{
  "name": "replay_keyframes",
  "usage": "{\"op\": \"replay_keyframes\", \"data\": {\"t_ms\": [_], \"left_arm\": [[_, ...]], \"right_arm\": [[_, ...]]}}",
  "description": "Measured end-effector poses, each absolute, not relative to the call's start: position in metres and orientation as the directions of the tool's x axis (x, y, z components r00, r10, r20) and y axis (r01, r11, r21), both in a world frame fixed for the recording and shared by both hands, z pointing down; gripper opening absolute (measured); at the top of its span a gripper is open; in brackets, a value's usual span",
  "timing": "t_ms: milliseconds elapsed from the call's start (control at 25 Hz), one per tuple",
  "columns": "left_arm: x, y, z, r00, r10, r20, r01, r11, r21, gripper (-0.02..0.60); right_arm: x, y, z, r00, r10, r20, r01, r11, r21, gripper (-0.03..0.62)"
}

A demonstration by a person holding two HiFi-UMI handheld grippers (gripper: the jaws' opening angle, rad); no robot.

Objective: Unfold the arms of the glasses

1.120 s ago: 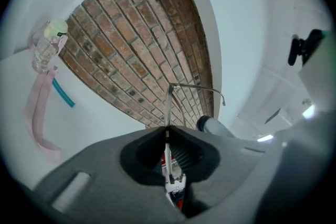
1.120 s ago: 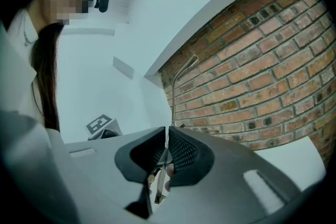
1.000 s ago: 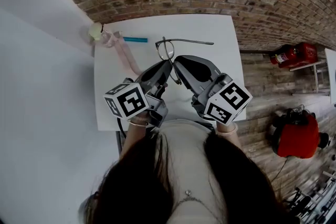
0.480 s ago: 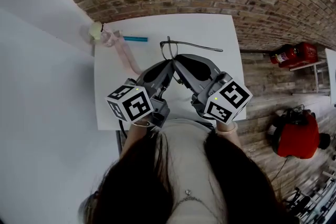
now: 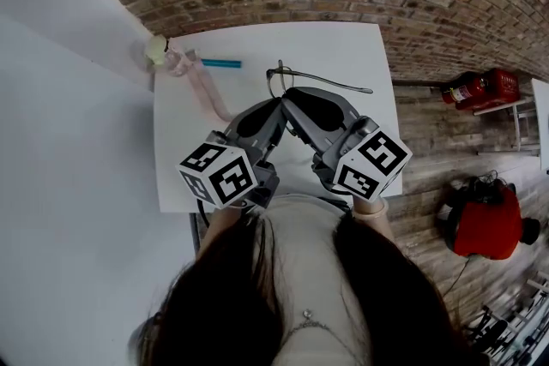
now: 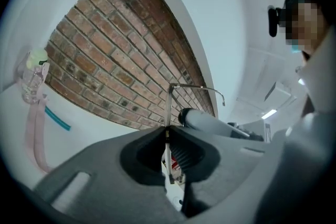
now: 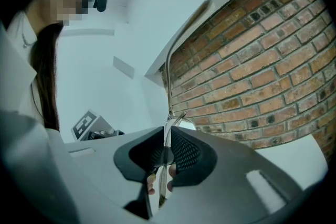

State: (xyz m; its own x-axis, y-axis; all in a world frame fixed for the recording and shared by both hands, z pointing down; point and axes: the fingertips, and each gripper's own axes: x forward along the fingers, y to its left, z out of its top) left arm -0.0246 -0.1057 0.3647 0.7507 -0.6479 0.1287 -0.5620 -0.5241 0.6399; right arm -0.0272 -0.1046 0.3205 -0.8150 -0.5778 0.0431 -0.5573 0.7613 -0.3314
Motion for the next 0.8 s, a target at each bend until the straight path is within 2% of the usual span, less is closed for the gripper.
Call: {"op": "replay_keyframes", "data": {"t_ms": [400,800], "left_arm": [[-0.0254,-0.1048,0.3596,0.734,-0.669,0.119,-0.605,-0.565,0.560,0.021],[-0.0278,-0.1070,0.3600,0.737,-0.668,0.107,-0.587,-0.553,0.591,0.021]], "right_arm": [[-0.0280,-0.1057,0.3210,-0.817,-0.575,0.041,-0.552,0.759,-0.346,0.034],[-0.0271,-0.1062,0.3191,-0.809,-0.587,0.027,-0.558,0.753,-0.349,0.017]]}}
